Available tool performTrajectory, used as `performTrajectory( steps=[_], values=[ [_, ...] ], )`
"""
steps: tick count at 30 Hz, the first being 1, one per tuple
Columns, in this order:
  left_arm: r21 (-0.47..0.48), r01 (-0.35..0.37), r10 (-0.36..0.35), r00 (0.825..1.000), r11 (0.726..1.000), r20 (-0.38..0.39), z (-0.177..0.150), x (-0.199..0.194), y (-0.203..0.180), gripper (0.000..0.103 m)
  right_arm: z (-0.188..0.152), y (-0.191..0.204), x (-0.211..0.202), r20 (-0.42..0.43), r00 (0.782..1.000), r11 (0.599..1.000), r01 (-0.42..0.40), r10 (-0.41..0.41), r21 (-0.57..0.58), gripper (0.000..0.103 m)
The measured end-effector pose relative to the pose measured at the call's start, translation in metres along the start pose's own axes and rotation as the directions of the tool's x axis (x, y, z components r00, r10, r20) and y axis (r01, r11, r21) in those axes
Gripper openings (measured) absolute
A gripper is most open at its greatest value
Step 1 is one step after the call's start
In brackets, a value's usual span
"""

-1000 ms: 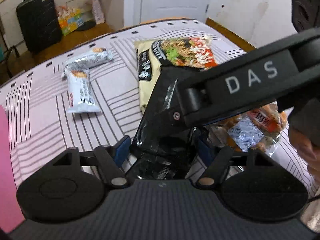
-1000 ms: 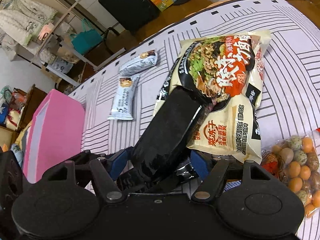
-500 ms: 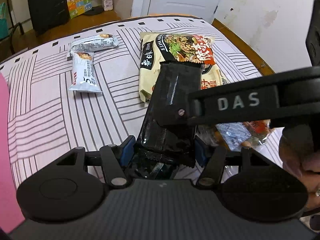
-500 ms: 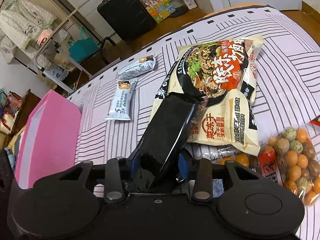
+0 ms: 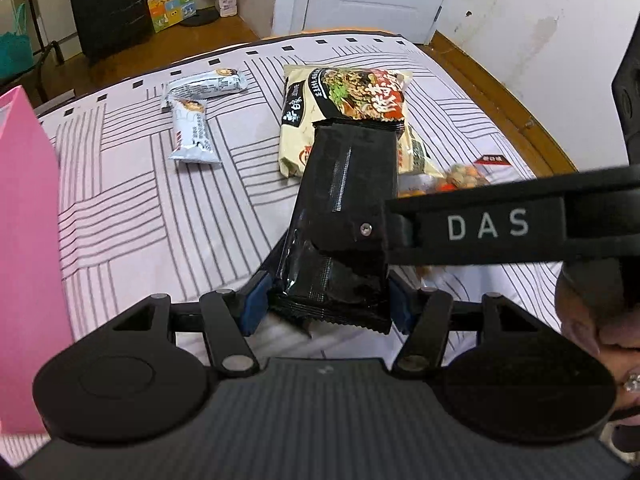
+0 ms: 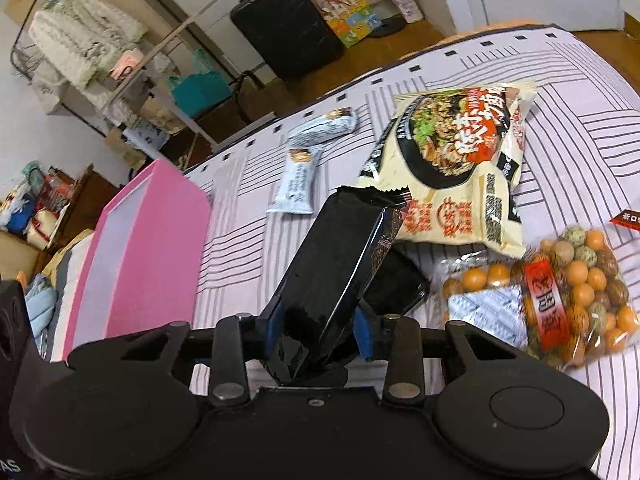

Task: Organize snacks
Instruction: 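Carry the black packet with the right gripper over the pink box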

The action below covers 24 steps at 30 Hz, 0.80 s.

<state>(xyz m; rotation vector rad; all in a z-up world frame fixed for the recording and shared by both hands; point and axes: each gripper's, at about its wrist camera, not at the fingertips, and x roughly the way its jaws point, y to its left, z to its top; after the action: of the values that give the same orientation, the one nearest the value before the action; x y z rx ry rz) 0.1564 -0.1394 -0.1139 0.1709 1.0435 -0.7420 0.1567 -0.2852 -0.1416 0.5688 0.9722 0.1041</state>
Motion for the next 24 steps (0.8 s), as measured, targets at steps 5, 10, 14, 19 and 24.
performTrajectory(
  steps=[5, 10, 14, 19, 24],
  values=[
    [-0.024, -0.013, 0.013, 1.0, 1.0, 0.006, -0.015, -0.024, -0.001, 0.059, -0.013, 0.015, -0.013, -0.013, 0.999, 0.998, -0.035, 0.034, -0.058, 0.042],
    [-0.026, -0.024, 0.024, 1.0, 0.999, 0.006, -0.032, -0.049, -0.004, 0.059, -0.031, 0.038, -0.03, -0.016, 0.999, 0.99, -0.046, 0.045, -0.135, 0.042],
    [0.023, -0.06, 0.06, 0.998, 0.998, 0.002, -0.047, -0.064, -0.012, 0.059, -0.044, 0.057, -0.04, -0.026, 0.999, 0.981, -0.048, 0.044, -0.19, 0.042],
    [0.014, -0.067, 0.067, 0.998, 0.998, 0.017, -0.061, -0.09, -0.007, 0.059, -0.058, 0.074, -0.052, -0.027, 0.997, 0.971, -0.079, 0.074, -0.227, 0.041],
    [-0.001, -0.093, 0.093, 0.994, 0.996, 0.049, -0.07, -0.117, 0.001, 0.059, -0.061, 0.099, -0.06, -0.035, 0.994, 0.954, -0.108, 0.102, -0.28, 0.041]
  ],
)
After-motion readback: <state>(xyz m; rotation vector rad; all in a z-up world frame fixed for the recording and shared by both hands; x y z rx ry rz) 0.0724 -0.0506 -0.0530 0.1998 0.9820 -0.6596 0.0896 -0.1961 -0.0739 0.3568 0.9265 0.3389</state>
